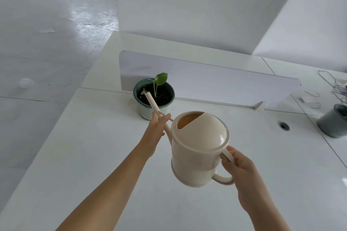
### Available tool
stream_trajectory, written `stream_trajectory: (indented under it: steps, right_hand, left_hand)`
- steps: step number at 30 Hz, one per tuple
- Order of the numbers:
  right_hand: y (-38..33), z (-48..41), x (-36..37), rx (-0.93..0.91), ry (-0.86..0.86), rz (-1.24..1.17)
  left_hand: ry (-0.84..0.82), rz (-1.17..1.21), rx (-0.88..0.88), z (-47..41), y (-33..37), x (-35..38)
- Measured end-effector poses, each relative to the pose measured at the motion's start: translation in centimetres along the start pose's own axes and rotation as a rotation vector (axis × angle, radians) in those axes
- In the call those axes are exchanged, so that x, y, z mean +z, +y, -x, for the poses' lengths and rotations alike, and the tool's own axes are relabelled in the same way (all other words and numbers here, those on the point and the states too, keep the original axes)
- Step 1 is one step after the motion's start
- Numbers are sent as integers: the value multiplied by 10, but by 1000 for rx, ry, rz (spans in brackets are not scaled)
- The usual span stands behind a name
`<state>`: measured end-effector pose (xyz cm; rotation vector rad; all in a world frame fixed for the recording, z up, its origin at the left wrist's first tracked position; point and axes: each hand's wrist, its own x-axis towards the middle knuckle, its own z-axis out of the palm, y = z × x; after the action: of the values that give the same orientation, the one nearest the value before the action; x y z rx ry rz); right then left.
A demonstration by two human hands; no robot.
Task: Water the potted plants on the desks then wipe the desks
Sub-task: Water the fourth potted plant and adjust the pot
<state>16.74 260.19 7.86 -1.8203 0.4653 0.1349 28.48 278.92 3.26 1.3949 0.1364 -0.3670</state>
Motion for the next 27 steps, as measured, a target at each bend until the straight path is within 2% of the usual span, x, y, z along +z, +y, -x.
stream_trajectory:
  steps: [9,15,27]
  right_hand:
    - [-15,-7,-6,25,23,-24]
    - [-24,-12,-16,36,61,-82]
    - [-34,-22,-17,52,92,-39]
  left_hand:
    - [24,23,-10,-23,-6,14]
    - [-17,43,-24,-35,-9,29]
    - [-8,33,-40,-60,-4,43]
